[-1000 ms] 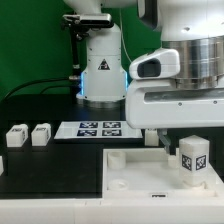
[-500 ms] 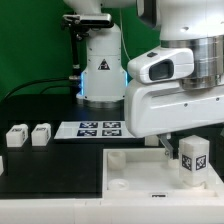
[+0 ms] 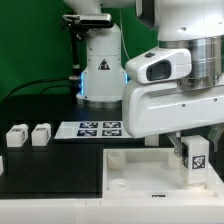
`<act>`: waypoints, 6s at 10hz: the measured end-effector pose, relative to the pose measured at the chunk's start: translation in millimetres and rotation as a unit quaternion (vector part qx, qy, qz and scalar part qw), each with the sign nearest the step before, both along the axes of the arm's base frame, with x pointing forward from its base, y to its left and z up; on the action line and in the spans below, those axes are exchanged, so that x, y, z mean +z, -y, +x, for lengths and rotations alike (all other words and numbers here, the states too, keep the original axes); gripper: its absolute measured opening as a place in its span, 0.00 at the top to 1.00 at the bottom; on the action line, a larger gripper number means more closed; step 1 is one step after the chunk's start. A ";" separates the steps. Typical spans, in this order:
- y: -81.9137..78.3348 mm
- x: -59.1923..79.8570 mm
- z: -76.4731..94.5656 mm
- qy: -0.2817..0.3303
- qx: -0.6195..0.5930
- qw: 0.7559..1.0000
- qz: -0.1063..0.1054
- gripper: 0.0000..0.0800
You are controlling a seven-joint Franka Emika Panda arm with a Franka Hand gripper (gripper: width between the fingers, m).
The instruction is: Assemble one leg
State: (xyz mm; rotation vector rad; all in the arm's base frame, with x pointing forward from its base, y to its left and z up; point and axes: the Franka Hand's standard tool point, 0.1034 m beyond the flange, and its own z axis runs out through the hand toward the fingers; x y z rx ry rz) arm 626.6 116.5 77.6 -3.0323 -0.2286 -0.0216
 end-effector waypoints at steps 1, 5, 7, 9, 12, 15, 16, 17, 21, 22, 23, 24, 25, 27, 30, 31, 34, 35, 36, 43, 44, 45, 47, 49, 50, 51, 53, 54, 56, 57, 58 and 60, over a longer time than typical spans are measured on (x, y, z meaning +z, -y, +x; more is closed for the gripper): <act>0.4 0.0 0.4 0.000 -0.014 1.000 0.001 0.63; 2.8 -1.9 0.3 -0.023 -0.328 0.944 0.011 0.63; 3.0 -2.6 -0.3 -0.039 -0.439 0.897 0.015 0.63; 0.1 -3.2 -0.8 -0.051 -0.560 0.827 0.014 0.63; -0.1 -3.2 1.1 -0.054 -0.612 0.789 0.021 0.63; -0.8 -3.7 0.8 -0.051 -0.586 0.809 0.020 0.34; -1.2 -5.3 0.0 -0.044 -0.522 0.851 0.017 0.23; -1.6 -5.6 -0.1 -0.036 -0.457 0.889 0.016 0.23; -6.0 -2.3 3.1 -0.002 -0.182 0.983 0.013 0.19; -6.0 -1.1 3.6 0.002 -0.114 0.993 0.008 0.19; -6.1 -0.3 5.1 0.004 -0.060 0.998 0.005 0.19; -4.3 -0.1 6.5 0.012 0.003 1.000 0.001 0.19; -3.5 -0.2 6.6 0.012 0.009 1.000 0.000 0.19; -3.4 -0.3 6.6 0.012 0.005 1.000 0.000 0.22; 0.7 -0.6 7.2 0.012 0.003 1.000 -0.002 0.63; 1.0 -0.6 7.3 0.010 -0.016 1.000 -0.002 0.63; 3.0 -1.3 7.0 -0.003 -0.148 0.989 0.002 0.63; 4.4 -2.0 7.0 -0.012 -0.228 0.974 0.005 0.63; 4.7 -2.4 6.8 -0.019 -0.290 0.957 0.005 0.63; 5.9 -4.0 6.0 -0.062 -0.645 0.761 0.016 0.63; 5.9 -4.0 6.0 -0.063 -0.660 0.748 0.016 0.63; 6.0 -4.0 6.0 -0.062 -0.651 0.756 0.016 0.63; 5.4 -4.1 5.9 -0.059 -0.623 0.780 0.016 0.49; 2.6 -2.9 4.8 -0.048 -0.502 0.864 0.005 0.22; 1.4 -1.2 4.8 -0.045 -0.435 0.899 0.001 0.20; 1.2 0.9 6.1 -0.039 -0.371 0.928 -0.003 0.20; 1.0 1.7 5.6 -0.030 -0.243 0.970 -0.006 0.19; 1.5 1.8 5.1 -0.028 -0.196 0.980 -0.008 0.19; 2.8 1.4 4.7 -0.019 -0.090 0.996 -0.010 0.19; 4.2 1.4 4.9 -0.013 -0.021 1.000 -0.010 0.19; 4.4 1.4 5.0 -0.011 0.000 1.000 -0.009 0.19; 4.5 1.4 5.0 -0.012 -0.011 1.000 -0.009 0.22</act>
Offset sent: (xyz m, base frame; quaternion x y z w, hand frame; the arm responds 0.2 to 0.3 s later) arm -0.0018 -0.0025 0.0029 -0.0031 0.0147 0.3056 0.9521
